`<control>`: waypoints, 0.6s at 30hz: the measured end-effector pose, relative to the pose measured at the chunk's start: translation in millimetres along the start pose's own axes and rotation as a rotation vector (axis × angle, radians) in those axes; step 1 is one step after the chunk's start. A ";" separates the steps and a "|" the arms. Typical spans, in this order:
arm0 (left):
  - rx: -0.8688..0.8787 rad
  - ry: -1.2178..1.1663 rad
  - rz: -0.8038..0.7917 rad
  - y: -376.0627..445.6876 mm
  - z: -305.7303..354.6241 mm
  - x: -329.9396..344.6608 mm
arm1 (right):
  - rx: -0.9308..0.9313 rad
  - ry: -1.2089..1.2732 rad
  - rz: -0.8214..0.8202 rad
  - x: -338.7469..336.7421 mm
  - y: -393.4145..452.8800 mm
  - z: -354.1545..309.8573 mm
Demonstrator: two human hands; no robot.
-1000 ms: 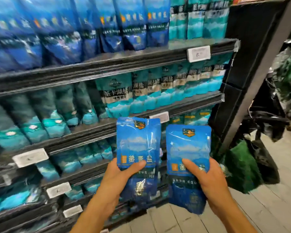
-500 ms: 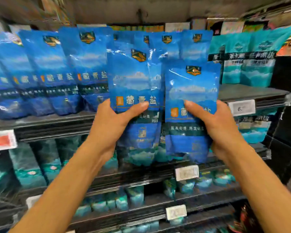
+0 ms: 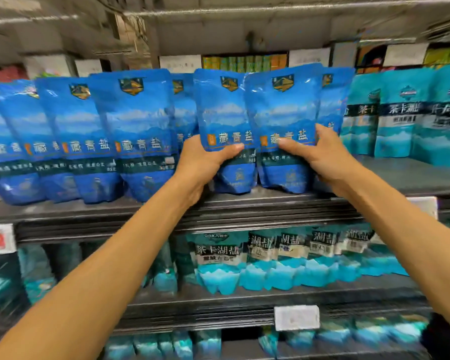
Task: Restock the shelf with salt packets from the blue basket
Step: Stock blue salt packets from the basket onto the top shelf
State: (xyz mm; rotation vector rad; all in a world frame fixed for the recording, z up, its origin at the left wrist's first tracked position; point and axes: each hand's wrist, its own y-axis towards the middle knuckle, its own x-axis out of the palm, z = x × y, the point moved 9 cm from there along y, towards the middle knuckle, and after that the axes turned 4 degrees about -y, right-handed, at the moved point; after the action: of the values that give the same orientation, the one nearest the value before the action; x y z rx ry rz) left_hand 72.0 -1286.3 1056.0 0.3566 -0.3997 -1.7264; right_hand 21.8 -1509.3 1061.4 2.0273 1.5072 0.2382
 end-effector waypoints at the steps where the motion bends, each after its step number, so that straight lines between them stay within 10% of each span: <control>1: 0.044 0.156 -0.001 -1.2 3.8 -2.4 | 0.009 -0.041 -0.036 -1.9 -0.9 5.1; 6: 0.209 0.783 0.119 -34.8 17.4 -16.6 | -0.033 -0.194 -0.146 -12.0 -14.7 8.6; 18: 0.159 0.944 0.149 -39.5 23.0 -34.7 | -0.027 -0.212 -0.176 19.0 -9.7 1.8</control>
State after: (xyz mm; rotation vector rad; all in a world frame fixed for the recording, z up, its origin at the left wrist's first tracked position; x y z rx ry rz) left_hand 33.6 -1243.8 1059.2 1.1560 0.1323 -1.2087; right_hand 21.3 -1490.7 1050.7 1.8227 1.5267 -0.0265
